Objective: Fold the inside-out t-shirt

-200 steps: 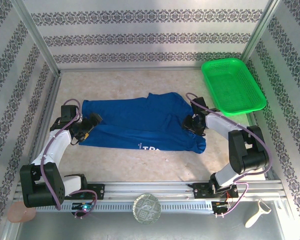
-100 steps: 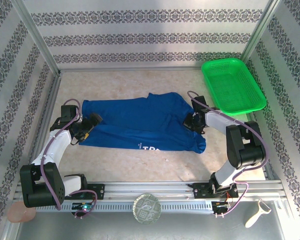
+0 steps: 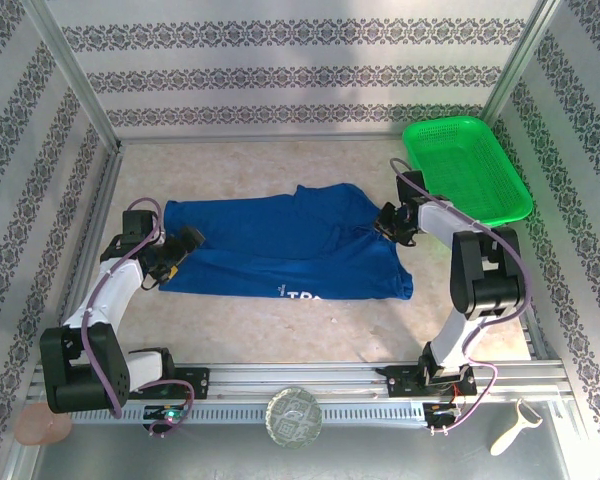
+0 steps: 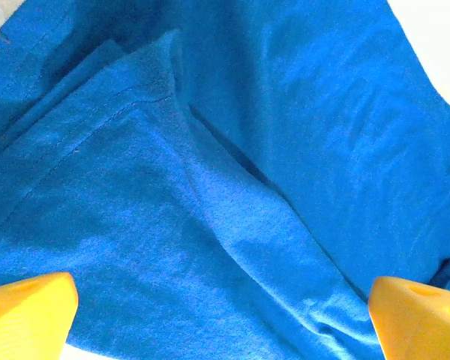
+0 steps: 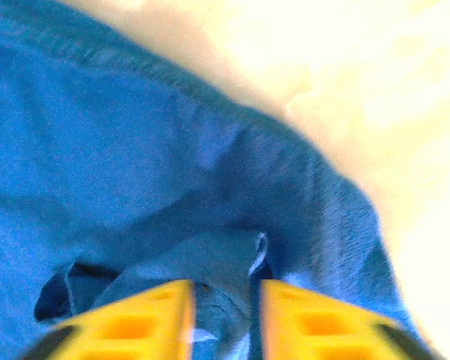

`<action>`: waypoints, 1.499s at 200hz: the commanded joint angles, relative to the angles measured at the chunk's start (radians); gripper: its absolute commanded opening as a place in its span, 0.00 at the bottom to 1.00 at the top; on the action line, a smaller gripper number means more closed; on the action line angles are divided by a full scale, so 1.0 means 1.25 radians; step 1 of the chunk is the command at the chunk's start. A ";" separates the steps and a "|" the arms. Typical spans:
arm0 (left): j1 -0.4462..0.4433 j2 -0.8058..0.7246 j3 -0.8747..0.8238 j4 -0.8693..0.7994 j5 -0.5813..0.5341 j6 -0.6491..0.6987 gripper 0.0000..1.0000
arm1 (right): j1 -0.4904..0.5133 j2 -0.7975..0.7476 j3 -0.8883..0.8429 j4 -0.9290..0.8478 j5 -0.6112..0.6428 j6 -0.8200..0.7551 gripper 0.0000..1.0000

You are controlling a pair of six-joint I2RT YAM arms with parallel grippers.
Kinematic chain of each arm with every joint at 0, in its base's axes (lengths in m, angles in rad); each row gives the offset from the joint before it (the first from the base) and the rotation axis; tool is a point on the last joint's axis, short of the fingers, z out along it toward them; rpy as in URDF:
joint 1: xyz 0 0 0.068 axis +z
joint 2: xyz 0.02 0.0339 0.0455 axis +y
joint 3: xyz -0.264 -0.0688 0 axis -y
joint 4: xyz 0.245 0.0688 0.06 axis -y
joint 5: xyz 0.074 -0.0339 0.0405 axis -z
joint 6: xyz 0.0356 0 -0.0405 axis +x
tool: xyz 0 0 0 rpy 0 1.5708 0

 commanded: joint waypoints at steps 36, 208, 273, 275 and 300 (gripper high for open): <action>-0.009 0.018 0.009 -0.005 -0.031 0.020 1.00 | -0.046 -0.220 -0.100 -0.051 0.039 -0.043 0.54; 0.115 0.019 -0.051 -0.082 -0.026 0.112 0.84 | 0.032 -0.456 -0.436 -0.094 0.081 -0.053 0.45; 0.133 0.149 -0.093 -0.004 -0.063 0.125 0.72 | 0.031 -0.443 -0.434 -0.089 0.091 -0.058 0.00; 0.133 0.154 -0.093 -0.001 -0.061 0.124 0.69 | 0.031 -0.443 -0.434 -0.090 0.091 -0.059 0.00; 0.142 0.169 -0.095 0.026 -0.041 0.113 0.19 | 0.027 -0.463 -0.429 -0.109 0.092 -0.060 0.00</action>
